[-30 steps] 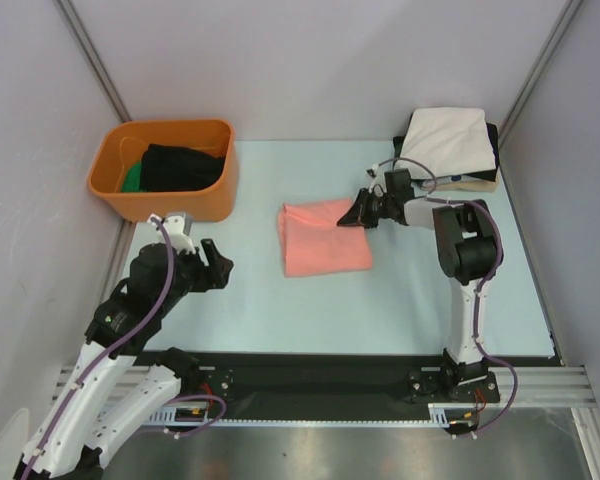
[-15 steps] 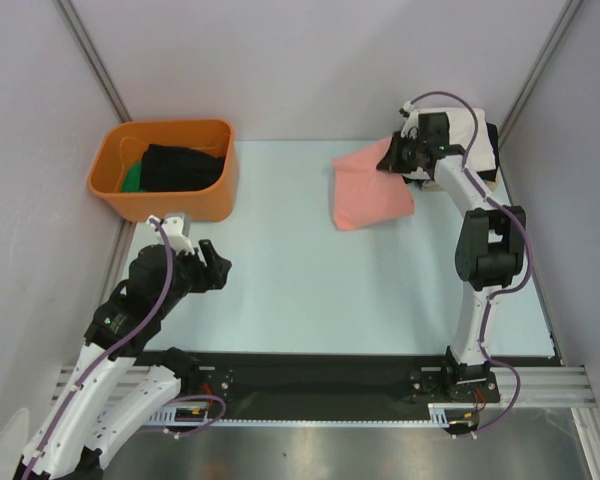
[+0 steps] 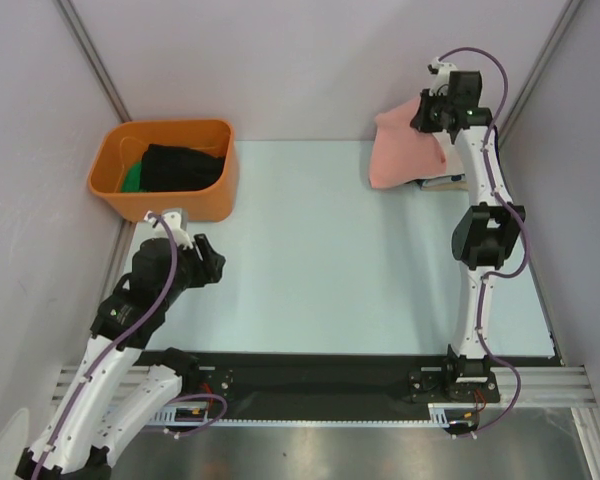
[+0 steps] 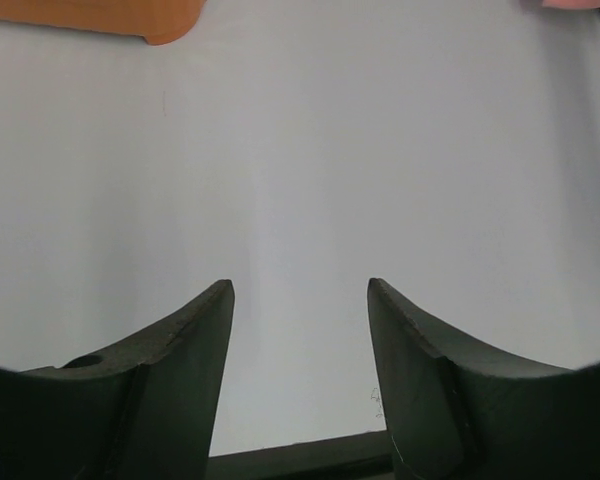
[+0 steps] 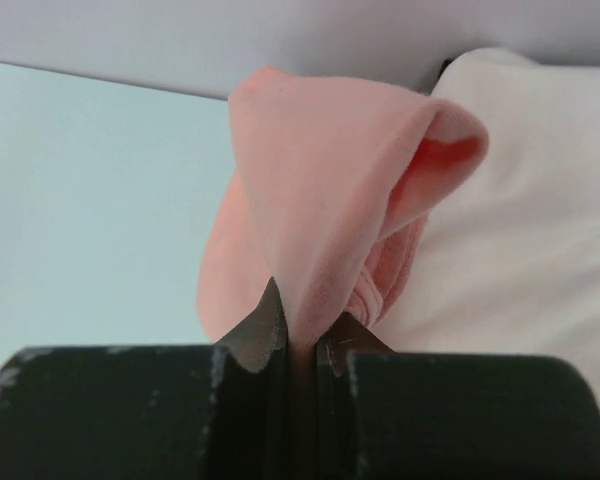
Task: Fold and stack the t-shirts
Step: Neatly place the folded tshirt to the corner
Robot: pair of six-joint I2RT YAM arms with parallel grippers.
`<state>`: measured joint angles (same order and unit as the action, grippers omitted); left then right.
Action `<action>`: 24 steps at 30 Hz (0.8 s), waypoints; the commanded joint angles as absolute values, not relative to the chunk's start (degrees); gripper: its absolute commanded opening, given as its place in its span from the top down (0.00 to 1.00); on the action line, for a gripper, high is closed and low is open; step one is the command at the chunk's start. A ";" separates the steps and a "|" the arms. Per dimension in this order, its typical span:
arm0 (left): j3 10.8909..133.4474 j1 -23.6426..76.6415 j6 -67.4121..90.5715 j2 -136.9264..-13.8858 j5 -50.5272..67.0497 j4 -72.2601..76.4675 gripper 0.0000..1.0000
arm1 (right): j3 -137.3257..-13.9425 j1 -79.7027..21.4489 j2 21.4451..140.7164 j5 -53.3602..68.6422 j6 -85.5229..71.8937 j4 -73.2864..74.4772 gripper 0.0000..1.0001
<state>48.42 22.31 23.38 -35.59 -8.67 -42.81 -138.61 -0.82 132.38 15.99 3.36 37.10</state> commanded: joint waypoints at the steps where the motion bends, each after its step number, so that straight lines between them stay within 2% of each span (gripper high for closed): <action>1: 48.34 21.80 21.97 -36.47 -8.08 -40.96 0.39 | -145.98 -0.44 132.01 16.26 7.12 37.44 1.00; 6: 48.34 21.80 22.15 -36.65 -8.35 -40.87 0.39 | -147.03 2.90 130.61 17.75 8.70 35.33 1.00; 24: 48.16 21.80 22.15 -38.14 -8.09 -40.78 0.40 | -153.54 12.04 137.45 30.49 5.18 31.55 1.00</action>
<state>48.42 22.31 23.38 -37.74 -8.62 -42.52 -150.34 10.92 136.51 26.52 5.82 36.69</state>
